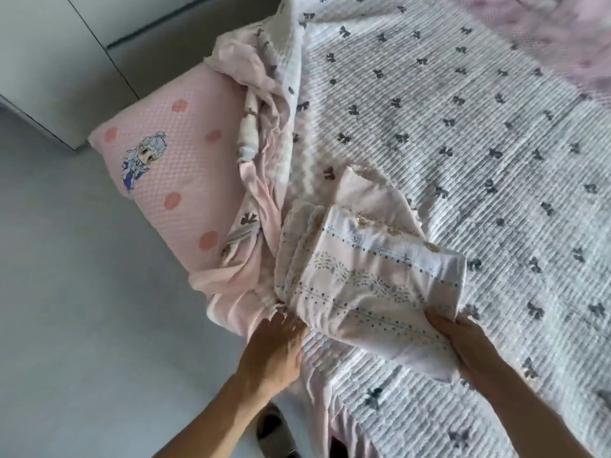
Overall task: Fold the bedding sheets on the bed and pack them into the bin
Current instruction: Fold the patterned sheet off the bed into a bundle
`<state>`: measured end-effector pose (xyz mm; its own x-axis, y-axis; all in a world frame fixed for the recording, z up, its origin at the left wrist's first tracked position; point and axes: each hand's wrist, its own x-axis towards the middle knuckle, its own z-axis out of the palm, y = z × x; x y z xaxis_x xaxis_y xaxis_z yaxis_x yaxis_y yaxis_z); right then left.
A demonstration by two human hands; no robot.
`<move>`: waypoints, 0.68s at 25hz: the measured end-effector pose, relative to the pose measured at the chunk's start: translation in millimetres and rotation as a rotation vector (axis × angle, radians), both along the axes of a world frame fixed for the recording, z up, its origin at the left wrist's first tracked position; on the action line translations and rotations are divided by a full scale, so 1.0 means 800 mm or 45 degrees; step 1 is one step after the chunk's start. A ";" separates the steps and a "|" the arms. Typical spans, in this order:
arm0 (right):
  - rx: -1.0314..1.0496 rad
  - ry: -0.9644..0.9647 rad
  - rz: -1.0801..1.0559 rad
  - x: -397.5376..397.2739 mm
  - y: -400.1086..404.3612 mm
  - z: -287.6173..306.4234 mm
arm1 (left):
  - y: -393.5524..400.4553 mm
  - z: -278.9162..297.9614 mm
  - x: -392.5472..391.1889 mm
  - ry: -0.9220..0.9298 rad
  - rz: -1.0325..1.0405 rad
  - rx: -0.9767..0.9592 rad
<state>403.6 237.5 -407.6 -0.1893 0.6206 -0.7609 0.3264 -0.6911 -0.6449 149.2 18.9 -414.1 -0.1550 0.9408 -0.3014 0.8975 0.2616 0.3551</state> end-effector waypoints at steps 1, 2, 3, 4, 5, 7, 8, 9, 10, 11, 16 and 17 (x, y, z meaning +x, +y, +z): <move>0.000 0.019 -0.009 0.020 -0.008 0.003 | -0.004 0.003 0.012 0.045 -0.021 0.105; -0.013 0.052 -0.026 0.039 -0.017 0.006 | -0.006 0.009 0.028 0.108 -0.051 0.180; -0.038 0.084 -0.045 0.057 -0.026 0.008 | -0.011 0.010 0.050 0.160 -0.100 0.219; -0.081 0.113 -0.052 0.075 -0.036 0.008 | -0.015 0.010 0.073 0.179 -0.186 0.208; -0.139 0.140 -0.066 0.092 -0.049 0.007 | -0.017 0.008 0.096 0.198 -0.286 0.172; -0.255 0.207 -0.082 0.114 -0.074 0.006 | -0.004 -0.001 0.119 0.336 -0.378 0.104; -0.293 0.221 -0.064 0.118 -0.080 0.003 | 0.010 -0.005 0.121 0.435 -0.361 0.099; -0.300 0.232 -0.018 0.119 -0.077 0.002 | 0.027 -0.010 0.123 0.511 -0.339 0.104; -0.276 0.269 0.030 0.119 -0.069 0.001 | 0.043 -0.014 0.125 0.549 -0.334 0.082; -0.252 0.310 0.052 0.118 -0.054 0.000 | 0.054 -0.020 0.127 0.576 -0.364 0.048; -0.010 0.291 -0.066 0.091 0.017 0.031 | 0.055 0.019 0.148 0.366 -0.368 0.204; 0.101 0.324 -0.067 0.098 0.023 0.045 | 0.052 0.036 0.154 0.272 -0.344 0.248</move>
